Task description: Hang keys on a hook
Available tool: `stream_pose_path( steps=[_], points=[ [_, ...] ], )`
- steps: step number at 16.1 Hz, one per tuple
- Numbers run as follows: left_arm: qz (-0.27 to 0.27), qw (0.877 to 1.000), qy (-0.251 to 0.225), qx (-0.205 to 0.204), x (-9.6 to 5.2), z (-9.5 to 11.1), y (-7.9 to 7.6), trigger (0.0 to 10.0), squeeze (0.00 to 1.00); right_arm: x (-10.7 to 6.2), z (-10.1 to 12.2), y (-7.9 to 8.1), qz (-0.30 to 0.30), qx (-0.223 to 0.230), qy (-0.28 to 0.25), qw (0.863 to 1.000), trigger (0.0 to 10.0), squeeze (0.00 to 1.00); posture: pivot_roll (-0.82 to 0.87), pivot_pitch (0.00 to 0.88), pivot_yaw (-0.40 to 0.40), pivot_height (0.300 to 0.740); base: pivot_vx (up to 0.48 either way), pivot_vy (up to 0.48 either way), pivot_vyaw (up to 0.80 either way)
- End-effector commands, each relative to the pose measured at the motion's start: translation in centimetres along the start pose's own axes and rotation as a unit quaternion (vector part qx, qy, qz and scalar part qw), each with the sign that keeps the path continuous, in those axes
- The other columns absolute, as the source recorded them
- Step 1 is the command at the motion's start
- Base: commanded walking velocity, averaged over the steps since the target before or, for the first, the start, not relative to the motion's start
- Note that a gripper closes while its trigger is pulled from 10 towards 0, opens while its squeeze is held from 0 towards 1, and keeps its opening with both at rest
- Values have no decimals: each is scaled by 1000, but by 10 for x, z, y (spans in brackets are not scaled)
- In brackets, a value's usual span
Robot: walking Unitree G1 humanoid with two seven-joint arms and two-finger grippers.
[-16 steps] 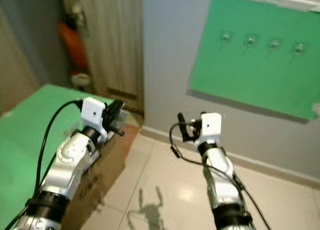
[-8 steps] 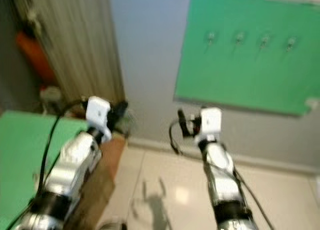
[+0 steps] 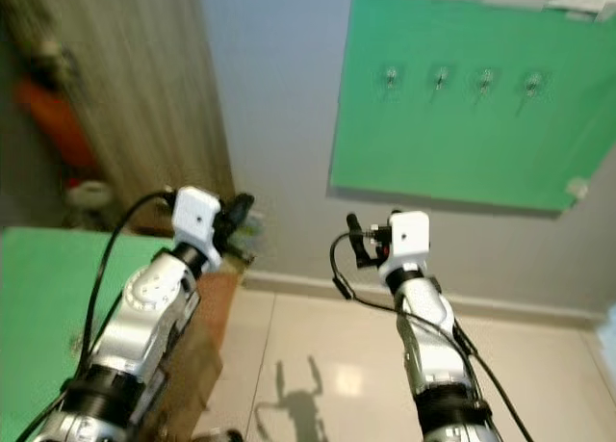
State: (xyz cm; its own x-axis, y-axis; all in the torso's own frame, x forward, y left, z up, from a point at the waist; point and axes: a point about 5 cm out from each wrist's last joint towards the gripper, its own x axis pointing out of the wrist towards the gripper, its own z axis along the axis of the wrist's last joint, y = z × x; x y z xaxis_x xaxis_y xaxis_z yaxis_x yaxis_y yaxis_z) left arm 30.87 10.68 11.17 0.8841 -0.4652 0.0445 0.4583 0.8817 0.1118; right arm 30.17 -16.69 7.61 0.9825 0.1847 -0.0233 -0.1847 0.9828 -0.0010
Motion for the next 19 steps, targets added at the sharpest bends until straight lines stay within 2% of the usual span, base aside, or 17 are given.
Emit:
stream_pose_path(
  steps=[1,6,8,10,13,18,19],
  points=[
    [-7,1000,-10,9,5,6,-1,0,0,0,3,-5,-6,-4,-4,1000,10000,0,-8,0,15,740,319,-352,0],
    [-1,1000,-6,2,5,4,1,0,0,-1,5,-5,-14,-3,-17,1000,10000,0,-8,0,21,740,343,-332,0],
    [46,999,-3,-28,3,0,15,0,0,-1,13,-18,-65,7,-45,997,10000,0,-10,0,23,740,379,-289,0],
    [55,998,1,-30,4,-2,19,0,0,-2,15,-24,-89,19,-48,995,10000,0,-13,0,25,740,392,-270,0],
    [47,999,-2,-24,7,1,16,0,0,-2,12,-22,-88,14,-43,995,10000,0,-17,0,27,740,424,-86,0],
    [18,1000,-14,-11,10,6,6,0,0,-3,8,-21,-92,7,-33,995,10000,0,-15,0,26,740,0,0,0],
    [15,1000,-20,-12,11,8,5,0,0,-2,8,-20,-87,6,-32,996,10000,0,-15,0,26,740,439,0,0]
  ],
)
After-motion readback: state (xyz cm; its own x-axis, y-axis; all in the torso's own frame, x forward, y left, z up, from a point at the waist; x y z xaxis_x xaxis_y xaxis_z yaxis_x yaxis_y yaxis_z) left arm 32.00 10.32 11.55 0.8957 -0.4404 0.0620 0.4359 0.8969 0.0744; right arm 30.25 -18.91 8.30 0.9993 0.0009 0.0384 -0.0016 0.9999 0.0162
